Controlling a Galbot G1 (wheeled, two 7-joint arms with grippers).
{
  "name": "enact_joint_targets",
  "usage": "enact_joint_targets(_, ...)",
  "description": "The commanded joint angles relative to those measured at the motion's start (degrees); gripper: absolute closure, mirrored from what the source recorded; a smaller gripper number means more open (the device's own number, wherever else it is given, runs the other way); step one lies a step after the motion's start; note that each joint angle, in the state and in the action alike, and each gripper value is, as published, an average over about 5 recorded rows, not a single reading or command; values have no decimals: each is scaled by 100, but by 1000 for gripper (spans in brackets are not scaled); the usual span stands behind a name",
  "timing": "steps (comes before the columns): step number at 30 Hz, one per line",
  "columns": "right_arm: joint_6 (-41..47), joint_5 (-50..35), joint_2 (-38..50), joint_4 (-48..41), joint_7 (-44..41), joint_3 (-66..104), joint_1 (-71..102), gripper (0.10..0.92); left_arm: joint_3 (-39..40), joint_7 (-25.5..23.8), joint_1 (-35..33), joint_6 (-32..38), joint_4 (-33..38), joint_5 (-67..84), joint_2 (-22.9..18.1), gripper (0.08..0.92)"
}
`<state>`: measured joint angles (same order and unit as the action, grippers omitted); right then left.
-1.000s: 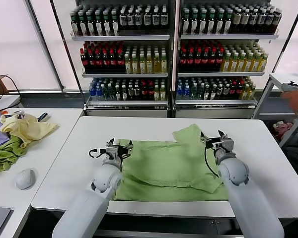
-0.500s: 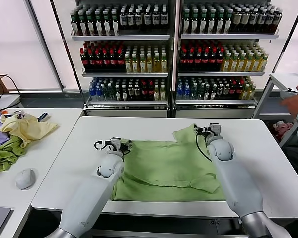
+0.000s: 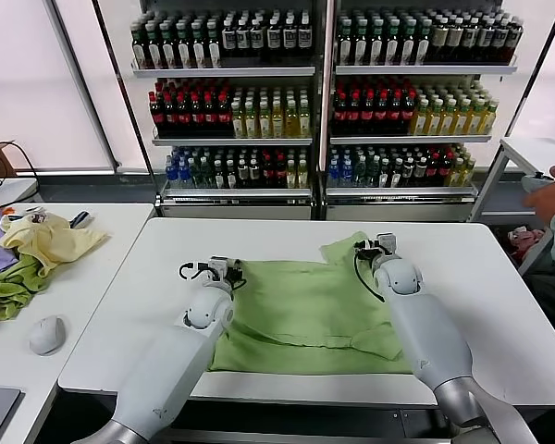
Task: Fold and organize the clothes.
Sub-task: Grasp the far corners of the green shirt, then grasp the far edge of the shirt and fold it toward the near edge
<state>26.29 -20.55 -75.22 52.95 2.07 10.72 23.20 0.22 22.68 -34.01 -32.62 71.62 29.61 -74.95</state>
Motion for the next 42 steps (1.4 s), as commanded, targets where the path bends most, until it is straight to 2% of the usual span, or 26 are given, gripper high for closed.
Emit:
enact_joint_targets(1, 54, -231, -33, -181, -120, -8, -90, 724, 11, -18, -72, -44, -25, 306, 13, 675)
enact_joint_targets(6, -53, -355, 52, 99, -186, -32, 16, 864, -27, -28, -150, 217, 70, 387, 53, 821)
enact_joint_targets(10, -260, -531, 157, 637, -144, -3, 214, 909, -92, -35, -293, 598, 484, 370, 140, 897)
enact_joint_targets(21, -387, -923, 702, 2763, 30, 366, 1228, 910, -352, -160, -968, 1326, 2052, 577, 529, 907)
enact_joint_targets(35, -328, -980, 1108, 5073, 174, 1311, 3191, 910, -789, -124, -2299, 1282, 3684, 713, 887, 907)
enact_joint_targets(42, -318, -922, 980, 5911, 207, 1983, 4426, 910, -1014, -133, -2958, 1195, 4069, 693, 1056, 907)
